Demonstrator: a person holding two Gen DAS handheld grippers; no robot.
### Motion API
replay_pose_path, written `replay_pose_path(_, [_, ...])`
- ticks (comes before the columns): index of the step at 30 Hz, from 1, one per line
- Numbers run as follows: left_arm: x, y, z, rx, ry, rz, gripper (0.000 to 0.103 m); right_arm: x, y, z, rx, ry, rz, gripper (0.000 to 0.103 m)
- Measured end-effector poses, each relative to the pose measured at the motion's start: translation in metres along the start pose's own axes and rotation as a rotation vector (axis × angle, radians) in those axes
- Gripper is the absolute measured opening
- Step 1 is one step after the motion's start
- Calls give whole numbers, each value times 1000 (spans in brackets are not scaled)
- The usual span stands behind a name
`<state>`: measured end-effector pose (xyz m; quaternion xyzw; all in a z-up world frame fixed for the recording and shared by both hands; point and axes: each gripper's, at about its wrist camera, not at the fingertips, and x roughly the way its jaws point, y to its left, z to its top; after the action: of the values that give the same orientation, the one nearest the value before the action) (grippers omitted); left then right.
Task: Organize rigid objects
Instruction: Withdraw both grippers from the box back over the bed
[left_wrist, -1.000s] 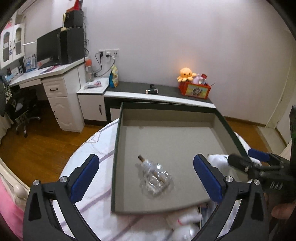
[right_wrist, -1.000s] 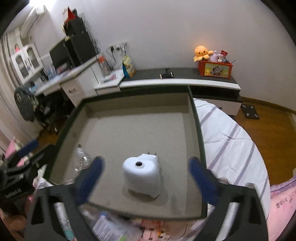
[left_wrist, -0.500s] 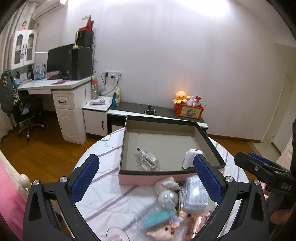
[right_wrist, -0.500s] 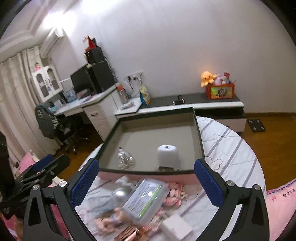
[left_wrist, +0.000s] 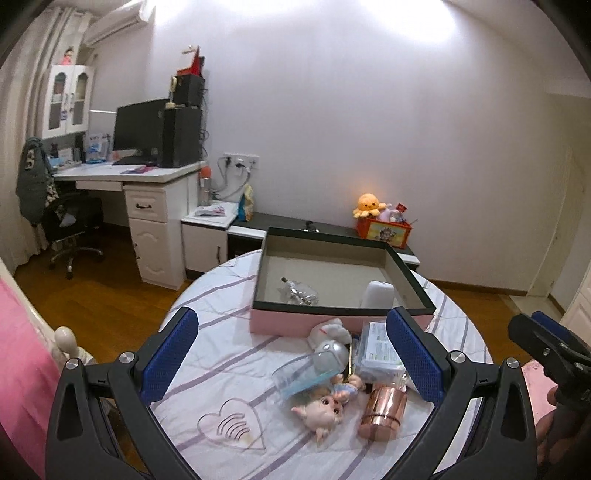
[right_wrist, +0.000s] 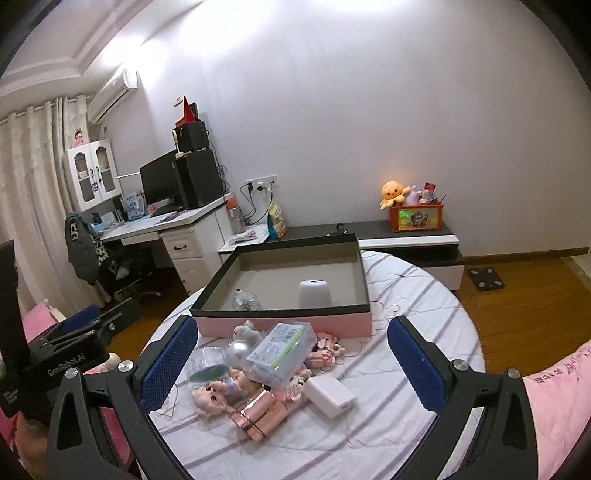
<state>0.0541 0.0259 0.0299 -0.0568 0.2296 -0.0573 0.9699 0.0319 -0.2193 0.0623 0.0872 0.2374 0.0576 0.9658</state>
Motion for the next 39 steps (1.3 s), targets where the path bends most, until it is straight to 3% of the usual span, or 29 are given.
replay_pose_path(12, [-42,2,-30,19,-40,27,103,-20,14,-18,-43,-11,-40,103])
replay_pose_path(30, [-38,-2,-41,23,-11,23,103,-19,11,-23,-46,15,-65,103])
replay_pose_path(39, [-22,-3,-58,41,46,18,103,-9,0,-27,-30,49,-75,103])
